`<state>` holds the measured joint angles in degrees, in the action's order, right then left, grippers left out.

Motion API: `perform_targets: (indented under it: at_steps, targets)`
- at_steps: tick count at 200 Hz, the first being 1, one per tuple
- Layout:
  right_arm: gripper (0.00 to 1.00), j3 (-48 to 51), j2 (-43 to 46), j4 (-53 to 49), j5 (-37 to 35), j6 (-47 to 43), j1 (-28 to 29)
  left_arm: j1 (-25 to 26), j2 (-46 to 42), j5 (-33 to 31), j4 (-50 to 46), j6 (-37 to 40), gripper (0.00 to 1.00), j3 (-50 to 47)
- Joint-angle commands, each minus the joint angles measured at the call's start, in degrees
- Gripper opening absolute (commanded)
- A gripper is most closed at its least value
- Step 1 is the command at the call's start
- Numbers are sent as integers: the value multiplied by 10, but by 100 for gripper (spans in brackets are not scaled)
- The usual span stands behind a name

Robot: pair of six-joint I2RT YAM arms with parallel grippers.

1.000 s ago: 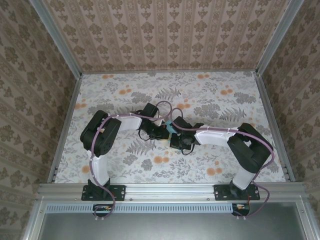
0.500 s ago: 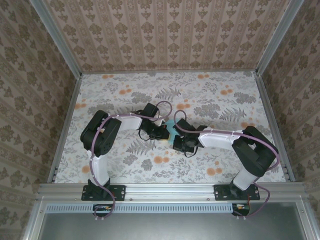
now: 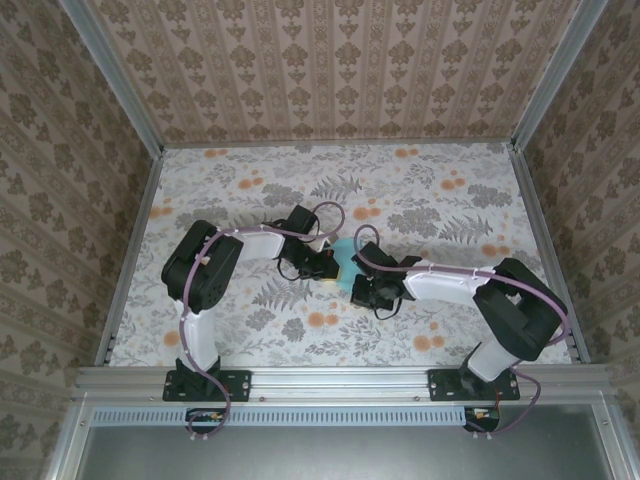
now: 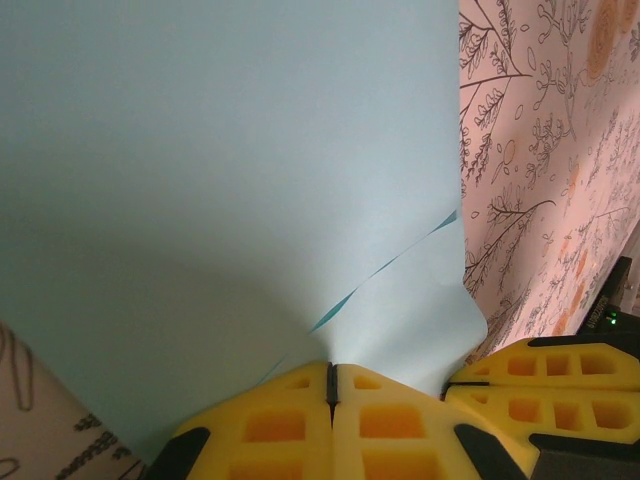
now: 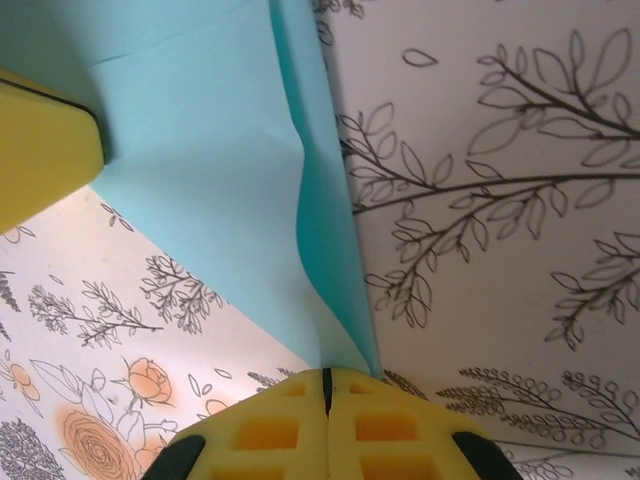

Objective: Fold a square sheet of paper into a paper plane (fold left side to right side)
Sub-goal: Third fold the triangle at the center of the table.

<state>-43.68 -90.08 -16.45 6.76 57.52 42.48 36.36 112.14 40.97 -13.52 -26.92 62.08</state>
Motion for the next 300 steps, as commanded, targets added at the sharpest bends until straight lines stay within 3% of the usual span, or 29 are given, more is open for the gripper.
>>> perform_targets:
  at_steps: [1, 50, 112, 188, 300]
  targets:
    - [7, 25, 12, -52, 6, 20, -2, -1, 27, -56, -42, 19, 5, -2]
    - [7, 53, 37, -50, 14, 28, -3, -1, 28, -56, -43, 20, 5, 1]
    - [7, 22, 122, -17, 18, -35, -6, 1, 25, -54, -37, 15, 5, 0]
    - [6, -41, -8, 10, 9, -51, -13, 4, 25, -53, -35, 12, 5, 2]
    - [3, -8, -54, -26, 27, -30, -19, 4, -16, -56, -45, 17, 10, 24]
